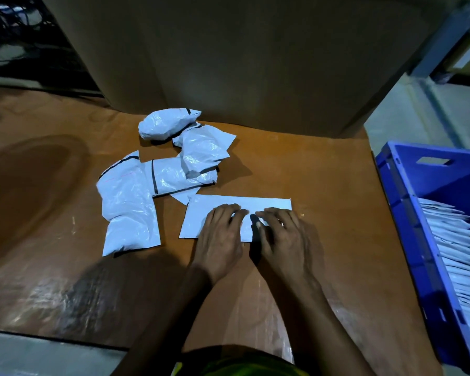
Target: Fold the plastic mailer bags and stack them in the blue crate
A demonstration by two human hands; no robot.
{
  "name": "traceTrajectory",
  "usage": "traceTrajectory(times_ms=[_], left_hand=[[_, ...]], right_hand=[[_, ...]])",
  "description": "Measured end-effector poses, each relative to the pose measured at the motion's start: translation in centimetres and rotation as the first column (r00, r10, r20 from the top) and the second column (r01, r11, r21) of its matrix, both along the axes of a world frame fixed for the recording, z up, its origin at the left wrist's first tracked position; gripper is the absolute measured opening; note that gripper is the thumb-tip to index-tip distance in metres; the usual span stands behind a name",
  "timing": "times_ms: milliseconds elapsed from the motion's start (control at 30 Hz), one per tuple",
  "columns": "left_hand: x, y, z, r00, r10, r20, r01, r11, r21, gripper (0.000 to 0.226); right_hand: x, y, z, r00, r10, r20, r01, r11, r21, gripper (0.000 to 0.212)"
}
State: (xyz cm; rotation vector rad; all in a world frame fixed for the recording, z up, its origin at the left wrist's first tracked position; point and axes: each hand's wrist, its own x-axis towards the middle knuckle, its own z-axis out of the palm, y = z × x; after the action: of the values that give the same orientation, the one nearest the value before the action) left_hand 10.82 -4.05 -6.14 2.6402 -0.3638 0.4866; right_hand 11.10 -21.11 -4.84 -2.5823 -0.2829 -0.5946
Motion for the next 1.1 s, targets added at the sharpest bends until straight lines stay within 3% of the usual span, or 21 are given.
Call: traceTrajectory(times_ms=[267, 433, 567, 667, 800, 900, 1033, 1100], left_hand=[[-2.0, -0.6, -0.5, 0.997, -0.072, -0.034, 0.072, 0.997, 0.005, 0.049], [-3.3, -1.1, -0.3, 0.998, -0.059, -0.017, 0.06, 0.997, 0.052, 0.052], [-3.6, -1.2, -0.5, 0.997, -0.043, -0.066, 0.05, 0.993, 0.11, 0.054], [-3.1, -0.9, -0.1, 0.997, -0.041, -0.062, 0.044, 0.998, 0.033, 0.054], [-0.3, -1.1, 1.4, 0.998, 0.031, -0.053, -0.028, 0.997, 0.071, 0.048], [0.0, -0.5, 0.9, 0.996, 0.037, -0.079, -0.025, 0.988, 0.155, 0.036], [-0.4, 0.3, 1.4, 1.0, 0.019, -0.025, -0.018, 0.999, 0.045, 0.028], [0.1, 0.2, 1.9, 1.0, 0.017, -0.021, -0.017, 1.0, 0.018, 0.028]], right_hand=[[-1.8, -1.2, -0.8, 0.999, 0.04, -0.007, -0.039, 0.996, 0.084, 0.014], [-3.0, -1.8, -0.8, 0.998, 0.022, -0.059, -0.02, 0.999, 0.037, 0.015], [-2.9, -0.9, -0.3, 0.996, 0.038, -0.081, -0.036, 0.999, 0.024, 0.028], [-3.2, -1.1, -0.6, 0.994, 0.022, -0.105, -0.023, 1.0, -0.007, 0.019], [-0.4, -0.7, 0.6, 0.999, 0.045, -0.031, -0.043, 0.998, 0.048, 0.025], [0.2, -0.1, -0.1, 0.996, 0.063, -0.058, -0.065, 0.997, -0.038, 0.023], [-0.5, -0.8, -0.1, 0.998, 0.039, -0.044, -0.04, 0.999, -0.01, 0.009], [0.6, -0.1, 0.5, 0.997, 0.066, -0.034, -0.065, 0.998, 0.015, 0.012]])
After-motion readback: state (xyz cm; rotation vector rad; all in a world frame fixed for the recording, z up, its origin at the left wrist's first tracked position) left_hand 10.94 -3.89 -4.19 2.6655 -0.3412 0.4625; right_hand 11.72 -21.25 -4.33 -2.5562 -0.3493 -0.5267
